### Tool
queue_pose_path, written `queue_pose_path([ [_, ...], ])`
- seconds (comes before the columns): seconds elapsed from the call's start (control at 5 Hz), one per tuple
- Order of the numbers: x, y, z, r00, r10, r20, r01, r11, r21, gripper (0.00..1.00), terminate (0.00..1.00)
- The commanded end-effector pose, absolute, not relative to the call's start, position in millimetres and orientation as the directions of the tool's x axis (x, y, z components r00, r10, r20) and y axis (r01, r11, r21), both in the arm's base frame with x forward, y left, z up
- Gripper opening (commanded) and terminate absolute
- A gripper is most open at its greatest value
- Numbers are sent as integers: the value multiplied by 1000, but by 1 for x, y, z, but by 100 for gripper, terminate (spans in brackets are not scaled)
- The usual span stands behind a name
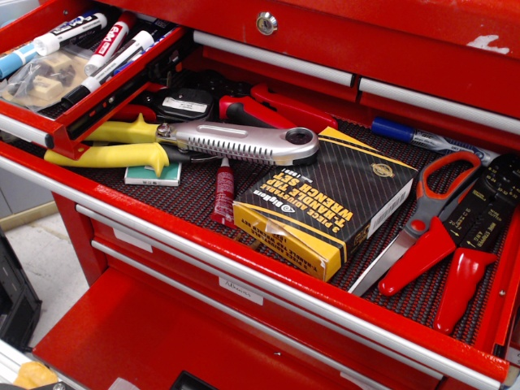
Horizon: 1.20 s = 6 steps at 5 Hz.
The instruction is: Pick up box cutter and put into drawer
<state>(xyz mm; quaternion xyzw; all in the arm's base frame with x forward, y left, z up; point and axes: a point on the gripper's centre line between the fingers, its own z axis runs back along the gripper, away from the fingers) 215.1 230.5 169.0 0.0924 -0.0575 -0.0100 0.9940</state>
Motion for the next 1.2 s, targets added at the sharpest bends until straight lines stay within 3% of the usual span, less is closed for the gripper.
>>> queue_pose_path([
  [0.0,215,230,169,993,-31,112,9,983,185,100,0],
  [0.2,227,190,172,956,-285,71,257,929,267,100,0],
  [0.4,235,146,170,857,-514,40,487,833,261,100,0],
  [0.6,250,98,165,701,-709,75,666,689,287,100,0],
  [0.8,259,66,156,508,-860,51,817,500,287,100,0],
  [1.0,273,52,148,464,-882,84,849,469,244,100,0],
])
